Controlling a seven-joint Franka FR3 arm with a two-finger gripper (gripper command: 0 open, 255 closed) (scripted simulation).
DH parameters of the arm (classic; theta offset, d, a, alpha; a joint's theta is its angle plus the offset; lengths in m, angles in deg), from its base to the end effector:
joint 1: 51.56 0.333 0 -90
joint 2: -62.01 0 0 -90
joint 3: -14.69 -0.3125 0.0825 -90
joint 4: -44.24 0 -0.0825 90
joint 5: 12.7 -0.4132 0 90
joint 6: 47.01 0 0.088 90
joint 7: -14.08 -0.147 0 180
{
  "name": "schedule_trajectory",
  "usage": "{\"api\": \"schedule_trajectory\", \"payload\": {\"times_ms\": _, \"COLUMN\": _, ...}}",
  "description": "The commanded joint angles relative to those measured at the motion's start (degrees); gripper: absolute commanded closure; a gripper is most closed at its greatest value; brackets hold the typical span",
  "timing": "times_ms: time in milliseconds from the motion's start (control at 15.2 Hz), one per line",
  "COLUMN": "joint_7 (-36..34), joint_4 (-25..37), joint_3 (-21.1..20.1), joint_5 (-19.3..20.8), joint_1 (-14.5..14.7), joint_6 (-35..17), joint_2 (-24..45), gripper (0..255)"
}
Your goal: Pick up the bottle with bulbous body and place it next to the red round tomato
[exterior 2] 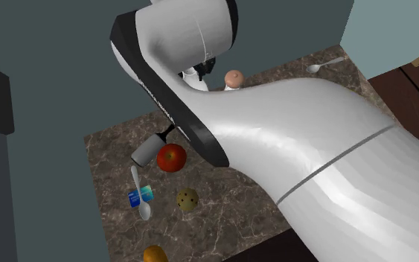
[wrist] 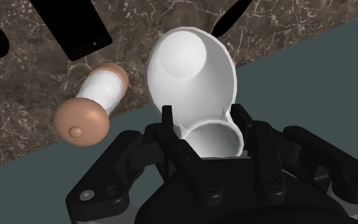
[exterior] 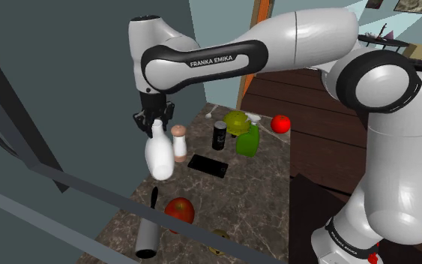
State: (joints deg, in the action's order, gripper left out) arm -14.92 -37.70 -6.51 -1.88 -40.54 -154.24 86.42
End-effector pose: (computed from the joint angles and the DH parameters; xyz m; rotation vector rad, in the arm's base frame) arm 0.6317 0.3318 0.4168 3.1330 0.1170 0.0854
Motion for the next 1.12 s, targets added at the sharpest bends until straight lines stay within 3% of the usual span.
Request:
{"api": "schedule_trajectory", "payload": {"times_ms": 0, "joint_7": 0.13, "joint_4": 1.45, "joint_3": -0.06, "joint_5": -0.09, "joint_1": 0.10, "joint_6": 1.53, "joint_2": -0.11, "gripper": 255}}
{"api": "schedule_trajectory", "payload": {"times_ms": 1056, "joint_7": 0.89, "joint_4": 16.65, "joint_3": -0.23, "joint_5": 0.26, "joint_1": 1.94, "joint_6": 14.87, "joint_2": 1.68, "gripper": 255}}
